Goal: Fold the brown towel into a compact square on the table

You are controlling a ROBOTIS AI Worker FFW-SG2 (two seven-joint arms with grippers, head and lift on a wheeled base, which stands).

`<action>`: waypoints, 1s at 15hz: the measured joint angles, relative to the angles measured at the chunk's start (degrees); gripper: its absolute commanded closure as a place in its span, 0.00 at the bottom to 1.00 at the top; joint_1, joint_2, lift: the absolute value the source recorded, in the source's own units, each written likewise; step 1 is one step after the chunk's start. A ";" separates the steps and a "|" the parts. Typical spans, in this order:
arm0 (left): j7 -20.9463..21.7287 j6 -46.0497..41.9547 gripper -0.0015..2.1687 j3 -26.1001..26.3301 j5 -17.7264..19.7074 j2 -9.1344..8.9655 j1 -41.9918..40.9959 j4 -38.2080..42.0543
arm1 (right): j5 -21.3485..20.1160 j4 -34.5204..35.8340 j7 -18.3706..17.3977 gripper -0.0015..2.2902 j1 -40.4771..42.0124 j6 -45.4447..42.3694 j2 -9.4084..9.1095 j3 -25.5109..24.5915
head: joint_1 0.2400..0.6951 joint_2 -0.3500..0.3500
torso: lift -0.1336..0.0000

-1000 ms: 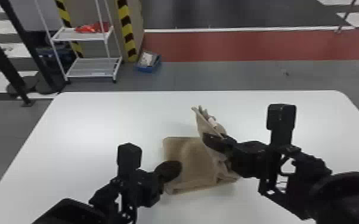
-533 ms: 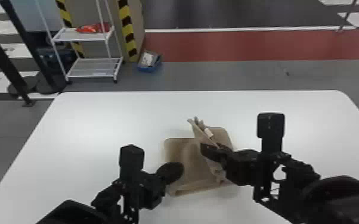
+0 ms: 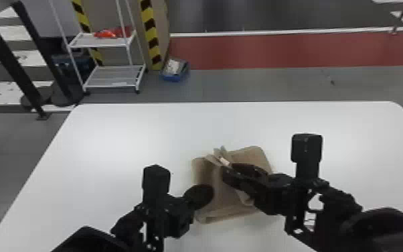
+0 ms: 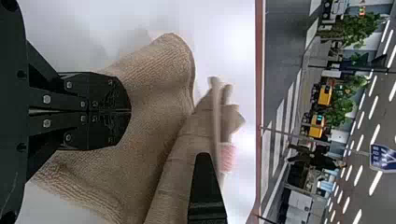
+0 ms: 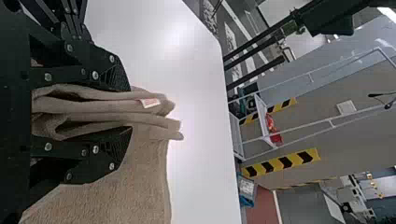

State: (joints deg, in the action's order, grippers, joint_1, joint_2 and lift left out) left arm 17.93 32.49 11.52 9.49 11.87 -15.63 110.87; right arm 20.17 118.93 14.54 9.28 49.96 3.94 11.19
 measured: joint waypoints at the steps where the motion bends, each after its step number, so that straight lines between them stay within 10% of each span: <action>1: 0.00 0.00 0.98 0.00 0.00 0.00 -0.01 0.03 | 1.56 0.41 0.39 0.02 0.70 -0.81 0.13 -0.91 | 1.00 0.63 | 0.08; 7: -0.02 0.00 0.98 0.30 -0.35 -0.23 -0.08 -0.11 | 7.21 6.13 1.71 0.03 7.74 -3.37 0.70 -9.77 | 1.00 0.52 | 0.08; 9: -0.09 0.01 0.98 0.43 -0.50 -0.38 -0.08 -0.13 | 7.38 7.74 4.19 0.30 10.56 -3.25 0.95 -13.00 | 1.00 0.48 | 0.08; 11: -0.13 0.01 0.98 0.48 -0.52 -0.52 -0.07 -0.12 | 7.02 9.08 7.63 0.95 13.49 -3.23 1.05 -16.29 | 1.00 0.43 | 0.08; 15: -0.84 -0.12 0.98 0.66 -0.53 -0.85 0.23 -0.58 | 2.87 10.43 13.70 0.98 18.13 -4.08 1.06 -19.60 | 1.00 0.38 | 0.08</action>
State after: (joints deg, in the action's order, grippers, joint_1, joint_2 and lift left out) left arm 17.09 32.37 12.17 8.96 11.02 -15.40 110.30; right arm 23.04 129.36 28.23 27.40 45.88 5.01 -8.40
